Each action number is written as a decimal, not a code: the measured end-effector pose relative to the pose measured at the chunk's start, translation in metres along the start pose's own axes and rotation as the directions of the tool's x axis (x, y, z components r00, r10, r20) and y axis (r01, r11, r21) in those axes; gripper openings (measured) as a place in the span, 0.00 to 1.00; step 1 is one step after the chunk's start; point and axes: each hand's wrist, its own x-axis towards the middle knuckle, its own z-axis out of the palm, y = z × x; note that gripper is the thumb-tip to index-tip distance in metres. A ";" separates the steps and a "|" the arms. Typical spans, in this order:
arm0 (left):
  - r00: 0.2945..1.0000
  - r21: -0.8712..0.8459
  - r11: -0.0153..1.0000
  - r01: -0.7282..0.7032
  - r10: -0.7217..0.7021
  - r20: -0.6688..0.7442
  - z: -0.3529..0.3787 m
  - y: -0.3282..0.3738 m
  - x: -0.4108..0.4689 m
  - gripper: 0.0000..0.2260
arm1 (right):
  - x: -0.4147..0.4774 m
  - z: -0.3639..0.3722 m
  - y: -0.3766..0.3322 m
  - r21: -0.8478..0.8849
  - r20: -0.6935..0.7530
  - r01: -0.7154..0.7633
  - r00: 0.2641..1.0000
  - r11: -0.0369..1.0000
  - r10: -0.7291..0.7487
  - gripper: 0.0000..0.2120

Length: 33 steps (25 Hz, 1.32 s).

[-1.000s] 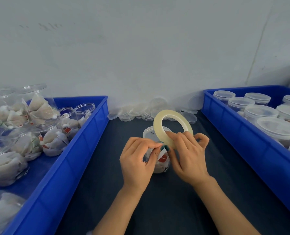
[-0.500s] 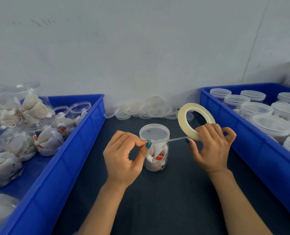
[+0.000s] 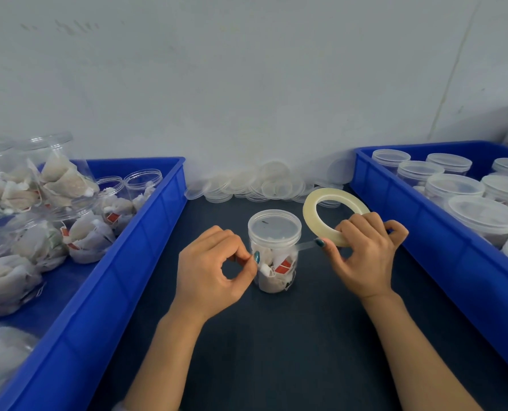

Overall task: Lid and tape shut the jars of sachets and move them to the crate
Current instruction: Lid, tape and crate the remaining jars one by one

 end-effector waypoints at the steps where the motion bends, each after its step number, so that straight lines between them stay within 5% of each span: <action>1: 1.000 0.013 1.000 0.010 -0.010 0.002 0.000 -0.001 -0.001 0.10 | 0.000 0.001 -0.001 0.001 0.006 -0.004 1.000 1.000 0.004 0.27; 11: 0.981 0.045 0.981 0.191 -0.192 0.014 0.012 -0.013 -0.008 0.08 | 0.000 0.004 -0.007 -0.026 0.042 -0.047 0.998 0.999 0.048 0.25; 19: 0.830 -0.111 0.828 0.550 -0.556 -0.039 0.021 -0.008 -0.007 0.12 | 0.000 0.003 -0.012 -0.006 0.075 -0.094 0.993 0.996 0.094 0.22; 22: 0.827 -0.346 0.751 0.562 -0.527 0.199 0.030 0.007 -0.007 0.33 | 0.000 0.002 -0.013 0.008 0.088 -0.090 0.992 0.996 0.089 0.21; 25: 0.747 -0.328 0.680 0.656 -0.523 0.411 0.048 0.016 0.004 0.52 | 0.001 0.001 -0.014 0.019 0.109 -0.098 0.989 0.995 0.095 0.22; 29: 0.735 -0.418 0.605 0.677 -0.539 0.412 0.055 -0.003 0.009 0.37 | 0.004 -0.002 -0.009 0.080 0.210 -0.109 0.974 0.991 0.090 0.23; 33: 0.727 -0.439 0.586 0.681 -0.472 0.498 0.049 -0.013 0.014 0.37 | 0.007 -0.003 -0.005 0.032 0.304 -0.051 0.952 0.998 0.039 0.20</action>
